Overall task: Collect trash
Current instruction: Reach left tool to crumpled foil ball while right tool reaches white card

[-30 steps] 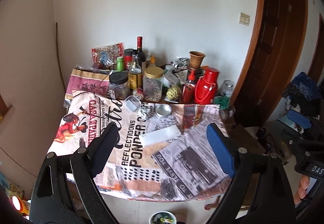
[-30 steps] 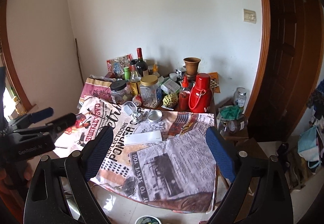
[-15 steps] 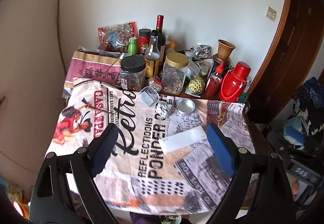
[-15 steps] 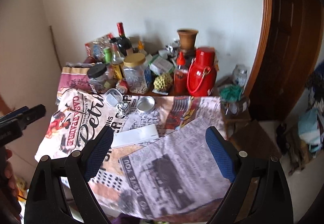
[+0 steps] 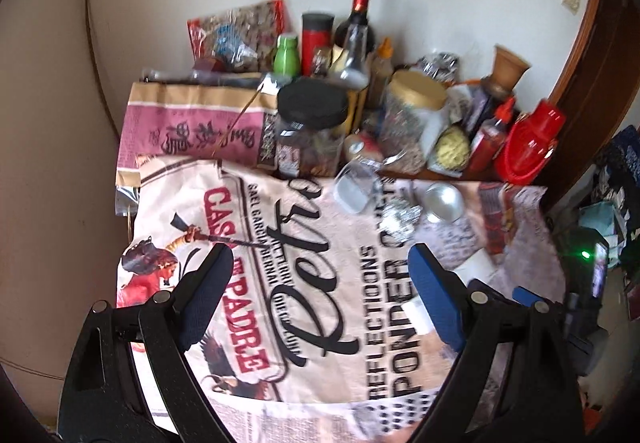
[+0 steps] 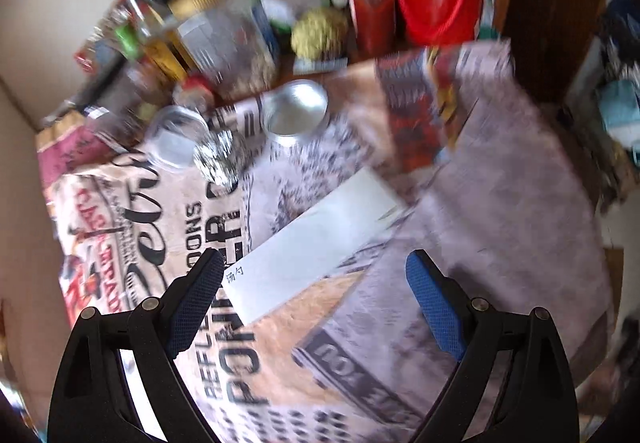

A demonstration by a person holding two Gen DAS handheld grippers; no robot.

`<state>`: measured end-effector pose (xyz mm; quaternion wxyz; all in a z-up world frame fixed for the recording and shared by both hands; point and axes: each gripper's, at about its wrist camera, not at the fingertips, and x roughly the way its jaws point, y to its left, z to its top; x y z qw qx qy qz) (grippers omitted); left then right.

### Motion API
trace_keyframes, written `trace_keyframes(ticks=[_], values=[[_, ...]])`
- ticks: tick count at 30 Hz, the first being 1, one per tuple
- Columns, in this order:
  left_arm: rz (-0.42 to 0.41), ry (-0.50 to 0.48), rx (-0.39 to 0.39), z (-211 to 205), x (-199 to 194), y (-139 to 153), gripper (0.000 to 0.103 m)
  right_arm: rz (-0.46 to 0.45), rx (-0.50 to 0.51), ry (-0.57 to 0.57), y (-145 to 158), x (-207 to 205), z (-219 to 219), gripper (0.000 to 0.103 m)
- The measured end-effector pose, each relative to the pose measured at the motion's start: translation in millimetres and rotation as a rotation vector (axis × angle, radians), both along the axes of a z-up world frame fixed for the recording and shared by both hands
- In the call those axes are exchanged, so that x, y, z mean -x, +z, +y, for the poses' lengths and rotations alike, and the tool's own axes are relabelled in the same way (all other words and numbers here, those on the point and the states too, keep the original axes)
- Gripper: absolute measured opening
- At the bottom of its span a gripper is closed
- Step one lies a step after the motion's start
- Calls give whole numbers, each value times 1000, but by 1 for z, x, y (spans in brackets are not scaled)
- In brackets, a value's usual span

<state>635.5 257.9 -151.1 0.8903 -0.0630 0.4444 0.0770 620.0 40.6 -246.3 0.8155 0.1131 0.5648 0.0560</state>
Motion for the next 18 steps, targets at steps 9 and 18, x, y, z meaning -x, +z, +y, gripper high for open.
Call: trace_keyframes(ticks=[9,18], values=[[52,25,10,16,-19,-29,89,-5,311,-101,-30,-9,42,91],[92,-28,8,-6,-43,-47,89,4,362,-11,-40,6,15,91]])
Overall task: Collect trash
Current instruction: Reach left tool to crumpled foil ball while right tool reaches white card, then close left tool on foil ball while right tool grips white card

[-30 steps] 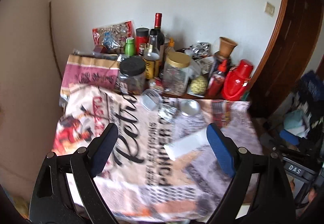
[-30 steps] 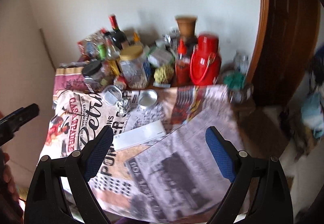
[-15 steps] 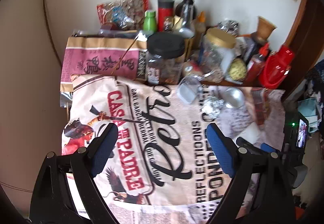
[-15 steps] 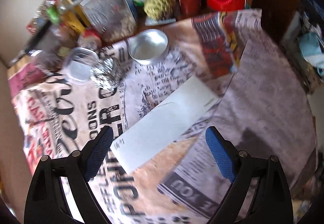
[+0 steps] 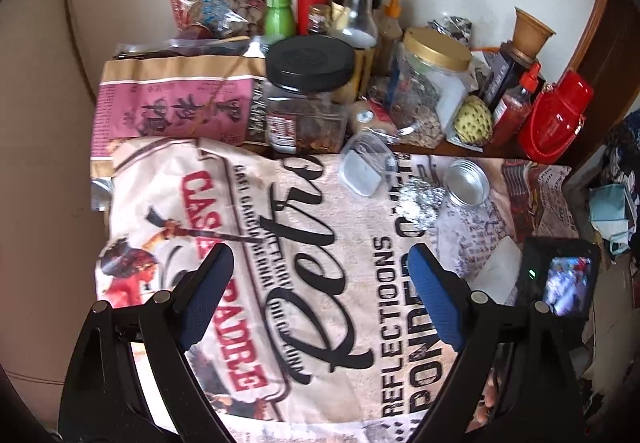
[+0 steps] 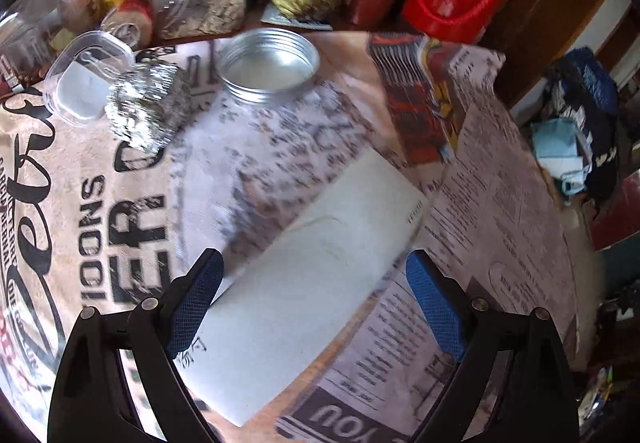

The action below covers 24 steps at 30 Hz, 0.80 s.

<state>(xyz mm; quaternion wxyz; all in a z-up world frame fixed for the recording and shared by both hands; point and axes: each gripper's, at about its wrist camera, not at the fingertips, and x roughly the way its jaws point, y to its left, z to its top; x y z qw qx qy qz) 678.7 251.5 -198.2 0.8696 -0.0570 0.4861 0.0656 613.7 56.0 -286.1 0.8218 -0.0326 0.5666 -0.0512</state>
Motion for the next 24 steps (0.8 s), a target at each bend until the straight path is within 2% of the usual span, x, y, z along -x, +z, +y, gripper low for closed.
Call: trace_keyframes(ticks=[5,8,14,16,18,24], values=[[40,-63,50,-25,-25,-23,89,49,-82,25,-3,7,-43,90],[81,-86,90,-41,-46,-43,89,45,-131,46,-5,9,-74,89],[154,-104,192,-60,-87,-83,89,18,-198,94,-5,7,-122,70],[175,-87,201,-63,-100,-96,89,-1,-188,103,-4,6,-128,61],[190,-72,207,-64,-109,-104,87,-17,-169,102,-3,2,-135,48],[201,-61,195,-68,-126,-121,72,-27,-322,-24,6,-5,-152,48]])
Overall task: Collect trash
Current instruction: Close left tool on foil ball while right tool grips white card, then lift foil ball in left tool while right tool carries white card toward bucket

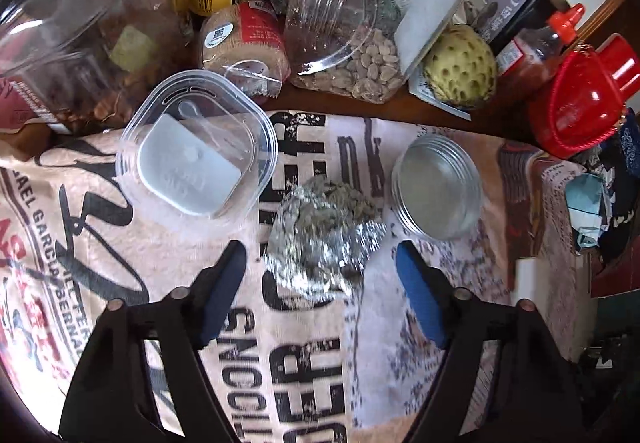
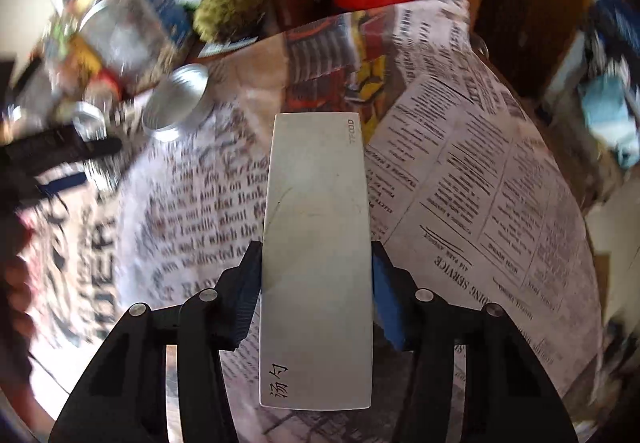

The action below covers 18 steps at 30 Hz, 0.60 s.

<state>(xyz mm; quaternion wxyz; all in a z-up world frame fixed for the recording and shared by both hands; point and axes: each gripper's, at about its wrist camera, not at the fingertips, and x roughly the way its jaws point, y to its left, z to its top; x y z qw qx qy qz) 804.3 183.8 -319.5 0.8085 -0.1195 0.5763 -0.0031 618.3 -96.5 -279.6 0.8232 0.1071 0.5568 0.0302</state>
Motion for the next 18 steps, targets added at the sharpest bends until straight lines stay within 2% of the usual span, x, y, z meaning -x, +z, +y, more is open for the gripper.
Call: trace_keyframes(ticks=[3,6,10,13,18], values=[[-4,-5,-8,-2,-4,-3,56,-11,-21,-17,8,1,-11,48],[-17,3,-14,-3,-2,1,54,-36,-10,-7,22,4,-16,48],[-64,-2,-28,-5,12,24,53,-78,-18,6,43,9,-3,48],[-101,-7,-54,-11,25,50,53,-115,-43,24,56,6,0,48],[-185,-3,-75,-24,55,103,53,-214,-70,84,96,2,-6,48]])
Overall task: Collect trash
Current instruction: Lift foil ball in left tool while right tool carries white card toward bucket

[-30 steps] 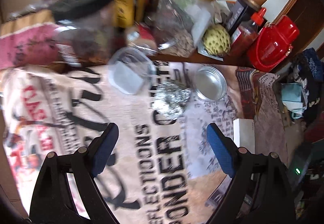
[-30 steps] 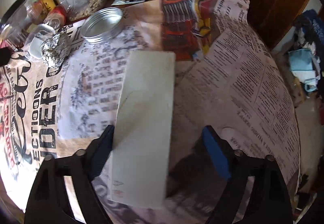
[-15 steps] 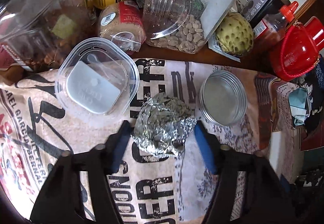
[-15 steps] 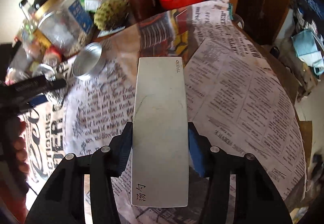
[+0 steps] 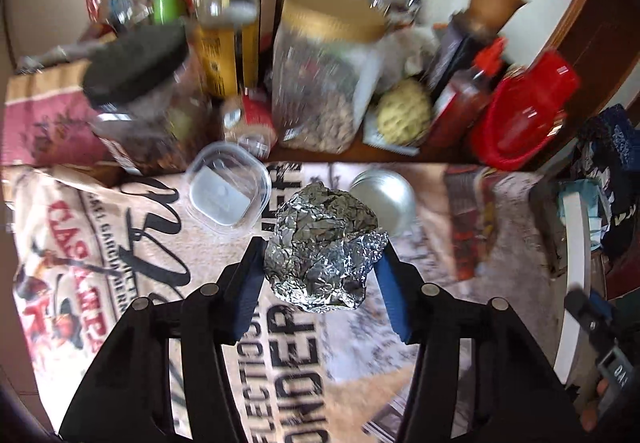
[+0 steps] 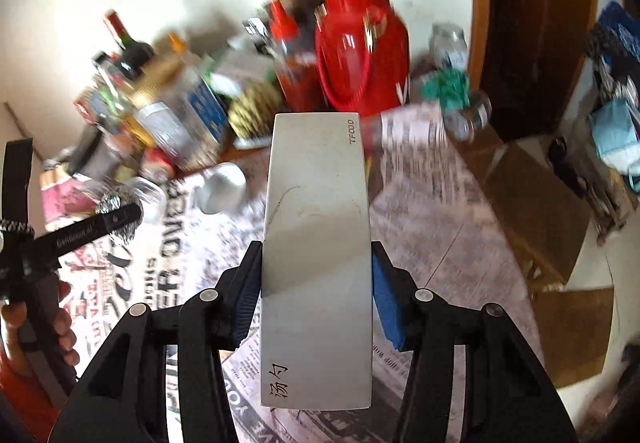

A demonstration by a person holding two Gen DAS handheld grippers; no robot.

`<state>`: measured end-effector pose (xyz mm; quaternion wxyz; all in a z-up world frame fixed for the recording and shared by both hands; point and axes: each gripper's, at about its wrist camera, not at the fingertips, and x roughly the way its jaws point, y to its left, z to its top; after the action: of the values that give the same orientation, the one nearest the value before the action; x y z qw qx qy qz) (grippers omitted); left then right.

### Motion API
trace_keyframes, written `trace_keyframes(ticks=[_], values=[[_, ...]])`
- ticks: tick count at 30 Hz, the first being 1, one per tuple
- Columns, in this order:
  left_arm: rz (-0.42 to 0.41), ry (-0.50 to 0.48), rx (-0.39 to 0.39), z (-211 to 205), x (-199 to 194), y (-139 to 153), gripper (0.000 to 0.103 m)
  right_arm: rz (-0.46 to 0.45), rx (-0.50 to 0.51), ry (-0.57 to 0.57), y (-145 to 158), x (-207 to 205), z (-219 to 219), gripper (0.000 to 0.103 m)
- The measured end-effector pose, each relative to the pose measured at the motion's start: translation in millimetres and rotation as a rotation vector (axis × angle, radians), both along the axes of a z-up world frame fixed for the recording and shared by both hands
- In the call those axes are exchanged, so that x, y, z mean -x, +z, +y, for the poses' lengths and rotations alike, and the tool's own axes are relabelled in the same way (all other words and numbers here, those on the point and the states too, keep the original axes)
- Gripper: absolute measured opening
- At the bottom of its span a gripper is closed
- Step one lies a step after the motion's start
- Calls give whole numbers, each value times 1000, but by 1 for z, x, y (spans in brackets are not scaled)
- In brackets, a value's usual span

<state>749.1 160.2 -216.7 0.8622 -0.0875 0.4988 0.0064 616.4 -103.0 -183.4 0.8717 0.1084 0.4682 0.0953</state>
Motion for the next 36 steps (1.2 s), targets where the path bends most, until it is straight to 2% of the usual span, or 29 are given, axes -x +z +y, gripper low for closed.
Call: trace_keyframes(ticks=[4,10,16,21,27,36], values=[[-89,31,14,-17,31,42,53,-82,-20,48,31,10,-13,48],[-249,115,27,-55,98,104,53,-199,-34,138,71,40,-40,48],[-359,174,10,-92,171,145,53,-277,-61,226,99,75,-60,48],[-402,185,-37,-107,224,167,53,-318,-82,275,117,104,-64,48],[-432,174,-46,-110,280,182,53,-360,-107,288,134,147,-65,48],[-483,80,-35,-97,375,193,53,-421,-98,212,152,244,-48,48]])
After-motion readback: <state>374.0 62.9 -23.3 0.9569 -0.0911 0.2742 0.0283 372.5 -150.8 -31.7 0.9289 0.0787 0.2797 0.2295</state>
